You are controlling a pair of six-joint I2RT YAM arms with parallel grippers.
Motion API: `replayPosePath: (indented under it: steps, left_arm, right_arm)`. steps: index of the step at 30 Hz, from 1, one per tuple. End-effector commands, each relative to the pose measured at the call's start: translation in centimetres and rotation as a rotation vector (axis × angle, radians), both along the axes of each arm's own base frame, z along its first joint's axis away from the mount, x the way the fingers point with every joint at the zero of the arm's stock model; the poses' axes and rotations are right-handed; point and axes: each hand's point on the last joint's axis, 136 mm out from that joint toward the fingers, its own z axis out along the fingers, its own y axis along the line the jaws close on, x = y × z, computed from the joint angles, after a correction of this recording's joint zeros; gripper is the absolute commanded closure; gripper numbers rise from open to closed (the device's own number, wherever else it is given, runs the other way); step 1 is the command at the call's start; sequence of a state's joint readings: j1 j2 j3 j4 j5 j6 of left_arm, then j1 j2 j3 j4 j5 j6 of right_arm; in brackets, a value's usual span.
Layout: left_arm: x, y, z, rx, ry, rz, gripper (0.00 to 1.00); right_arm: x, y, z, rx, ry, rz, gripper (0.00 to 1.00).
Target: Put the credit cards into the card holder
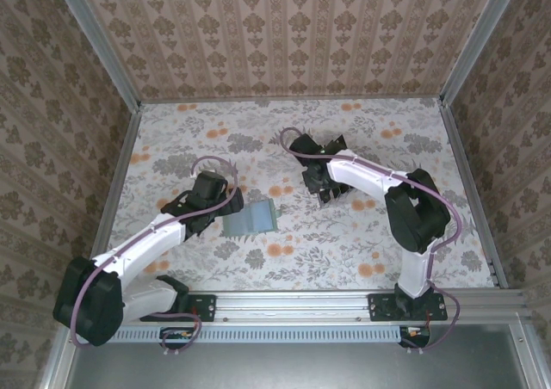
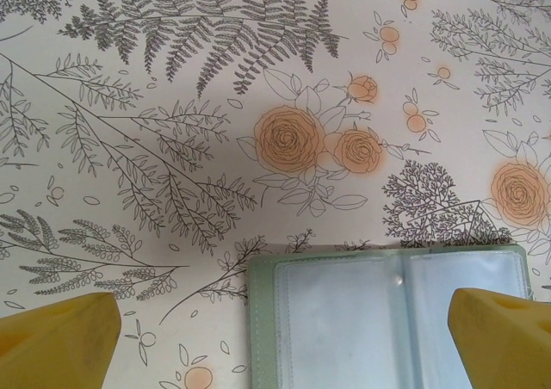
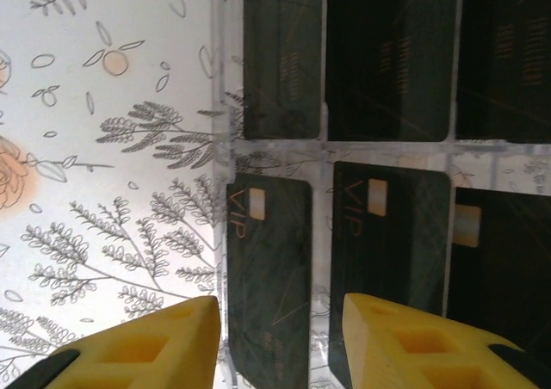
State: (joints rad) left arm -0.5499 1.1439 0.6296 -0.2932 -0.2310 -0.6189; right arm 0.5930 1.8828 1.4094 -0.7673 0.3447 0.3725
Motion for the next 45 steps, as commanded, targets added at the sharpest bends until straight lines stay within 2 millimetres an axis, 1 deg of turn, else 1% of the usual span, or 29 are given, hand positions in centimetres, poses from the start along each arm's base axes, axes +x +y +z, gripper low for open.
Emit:
replayPosePath:
  steps: [1, 10, 18, 22, 33, 45]
  left_arm:
    - [-0.2, 0.5, 0.2, 0.021, -0.007, 0.005, 0.0]
    - [-0.3, 0.5, -0.2, 0.014, 0.002, 0.012, 0.0]
    - [-0.3, 0.4, -0.3, 0.006, 0.004, 0.016, 0.0]
    - [-0.2, 0.4, -0.3, 0.005, 0.004, 0.016, 0.0]
    - [-0.3, 0.3, -0.7, 0.0, 0.015, 0.014, 0.0]
    - [-0.3, 0.1, -0.9, -0.004, 0.021, 0.009, 0.0]
  right_arm:
    - [-0.2, -1.3, -0.8, -0.057, 0.021, -0.014, 0.57]
    - [-0.8, -0.4, -2.5, -0.007, 0.075, -0.002, 0.6]
    - [-1.3, 0.2, -3.2, 0.033, 0.099, 0.003, 0.67]
    - [-1.4, 0.3, -2.8, 0.045, 0.094, 0.004, 0.72]
    - [-1.0, 0.4, -1.3, 0.059, 0.065, 0.007, 0.73]
    - [-0.6, 0.4, -0.6, 0.079, 0.048, -0.004, 0.77]
